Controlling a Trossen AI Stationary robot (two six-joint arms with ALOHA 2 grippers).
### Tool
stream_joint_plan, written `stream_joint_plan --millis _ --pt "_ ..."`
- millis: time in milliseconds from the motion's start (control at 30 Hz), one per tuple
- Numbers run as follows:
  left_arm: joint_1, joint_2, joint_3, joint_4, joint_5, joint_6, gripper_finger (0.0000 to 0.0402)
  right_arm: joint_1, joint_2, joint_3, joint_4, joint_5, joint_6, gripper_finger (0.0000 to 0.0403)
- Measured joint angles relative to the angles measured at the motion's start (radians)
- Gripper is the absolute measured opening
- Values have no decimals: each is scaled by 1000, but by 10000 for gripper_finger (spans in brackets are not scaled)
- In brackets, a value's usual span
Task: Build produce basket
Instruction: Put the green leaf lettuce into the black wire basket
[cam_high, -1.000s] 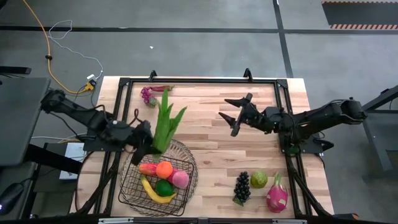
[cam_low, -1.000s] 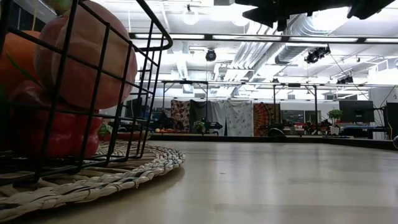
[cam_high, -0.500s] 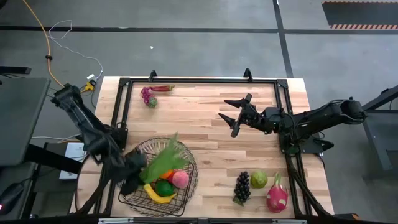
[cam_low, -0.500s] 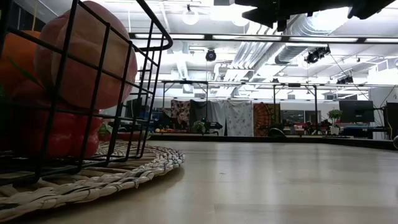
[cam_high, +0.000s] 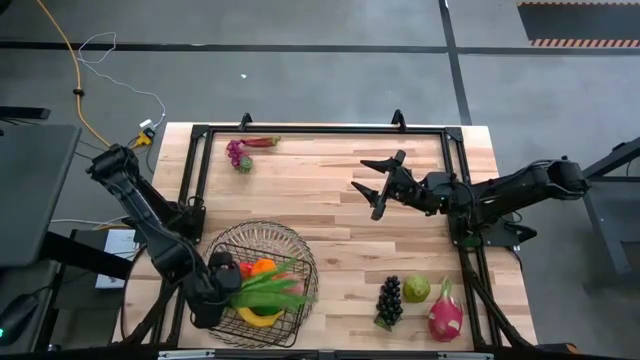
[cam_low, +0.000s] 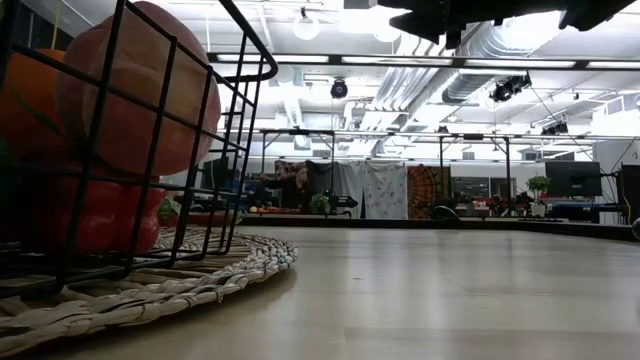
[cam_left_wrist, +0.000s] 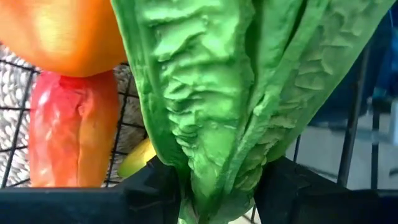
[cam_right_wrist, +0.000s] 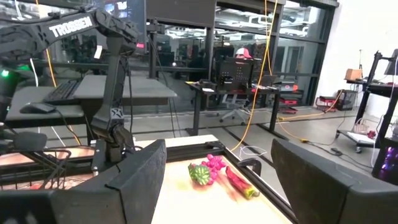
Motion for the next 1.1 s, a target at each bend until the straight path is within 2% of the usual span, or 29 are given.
stream_joint_plan --millis 233,433,867,1100 --pt "0 15 0 1 58 109 146 0 0 0 -1 0 -3 283" --pt "0 15 0 3 47 263 159 0 0 0 -15 0 -3 283" --pt "5 15 0 71 39 148 168 0 0 0 -17 0 -3 283" --pt "0 118 -1 83 66 119 168 0 1 0 -28 1 -3 283"
